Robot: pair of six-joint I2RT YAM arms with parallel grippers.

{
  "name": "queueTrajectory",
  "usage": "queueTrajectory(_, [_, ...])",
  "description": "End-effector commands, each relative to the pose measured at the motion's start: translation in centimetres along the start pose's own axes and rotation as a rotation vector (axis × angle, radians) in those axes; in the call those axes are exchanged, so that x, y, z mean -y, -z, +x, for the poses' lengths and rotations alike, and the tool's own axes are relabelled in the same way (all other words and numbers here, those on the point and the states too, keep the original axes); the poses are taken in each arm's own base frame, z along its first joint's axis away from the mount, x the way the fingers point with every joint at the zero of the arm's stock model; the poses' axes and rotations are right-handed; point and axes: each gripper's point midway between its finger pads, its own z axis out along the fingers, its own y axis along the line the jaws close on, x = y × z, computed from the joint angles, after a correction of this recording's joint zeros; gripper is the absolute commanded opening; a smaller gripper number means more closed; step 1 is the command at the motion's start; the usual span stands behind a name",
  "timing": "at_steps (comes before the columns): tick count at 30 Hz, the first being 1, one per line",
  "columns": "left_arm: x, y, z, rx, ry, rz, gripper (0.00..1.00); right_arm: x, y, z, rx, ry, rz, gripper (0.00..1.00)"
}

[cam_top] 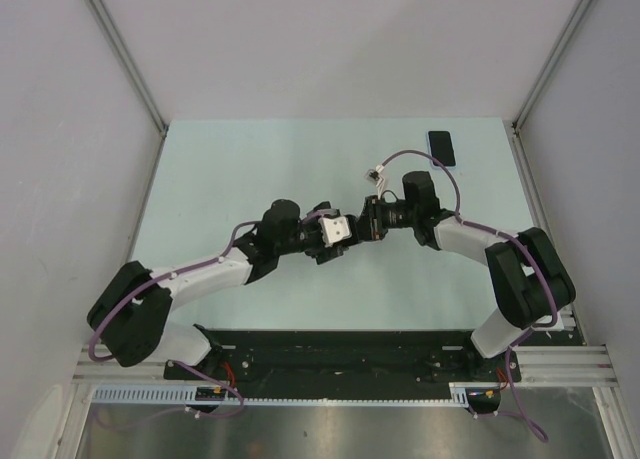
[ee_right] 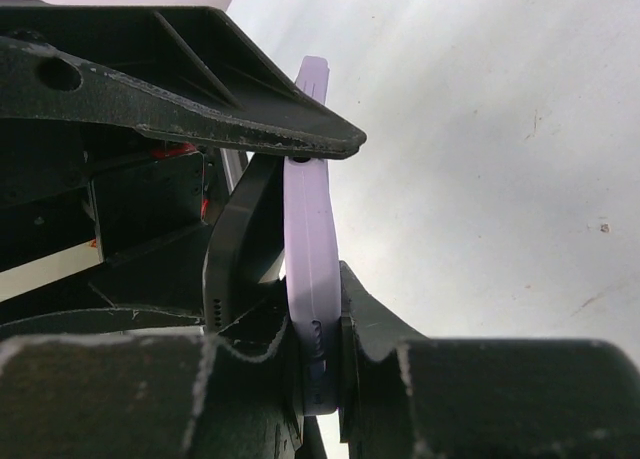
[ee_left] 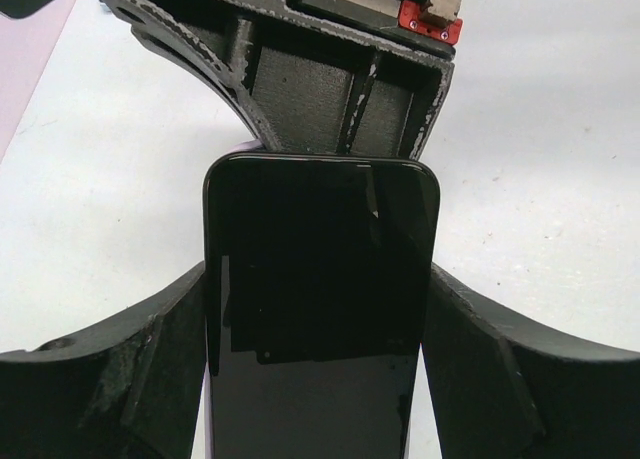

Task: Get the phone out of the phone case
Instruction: Remove the phone case from the phone.

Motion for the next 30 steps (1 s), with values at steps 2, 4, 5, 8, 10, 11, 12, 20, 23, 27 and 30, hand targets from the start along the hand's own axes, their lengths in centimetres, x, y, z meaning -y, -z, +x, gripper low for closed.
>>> queueTrajectory(2, [-0.5,1.5,-4.6,0.155,0.025,0.018,0.47,1.7,0.9,-3.8,0.103,0.073,0.047,0.0])
queueTrajectory(4, [-0.7,1.7,-4.7,0.165,0.035,0.016,0.47,1.9,0.8,-3.7,0.102,0.065,0.051,0.0])
queueTrajectory(5, [-0.7,1.8,-4.9,0.174,0.037,0.018,0.47,2.1,0.8,-3.7,0.102,0.062,0.053,0.0])
queueTrajectory(8, [-0.9,2.0,-5.1,0.19,0.056,0.018,0.47,2.5,0.8,-3.5,0.099,0.047,0.058,0.0])
queueTrajectory(10, [-1.0,2.1,-5.2,0.201,0.058,0.02,0.47,2.7,0.8,-3.4,0.097,0.04,0.06,0.0])
queueTrajectory(11, [-0.8,2.2,-5.4,0.209,0.064,0.027,0.47,2.8,0.8,-3.5,0.099,0.04,0.063,0.0])
queueTrajectory(12, [-0.8,2.2,-5.3,0.207,0.069,0.03,0.46,2.9,0.8,-3.5,0.1,0.038,0.064,0.0])
queueTrajectory(20, [-0.8,2.5,-5.8,0.237,0.106,0.052,0.45,4.6,0.8,-3.4,0.111,0.061,0.158,0.0])
queueTrajectory(23, [-0.7,2.5,-6.0,0.247,0.129,0.064,0.44,5.2,0.6,-3.2,0.104,0.096,0.207,0.0])
queueTrajectory(27, [-0.7,2.4,-6.0,0.255,0.154,0.075,0.43,5.2,0.4,-3.2,0.104,0.129,0.232,0.0])
queueTrajectory(30, [-0.6,2.4,-6.1,0.264,0.176,0.086,0.43,5.1,0.3,-3.3,0.105,0.139,0.241,0.0])
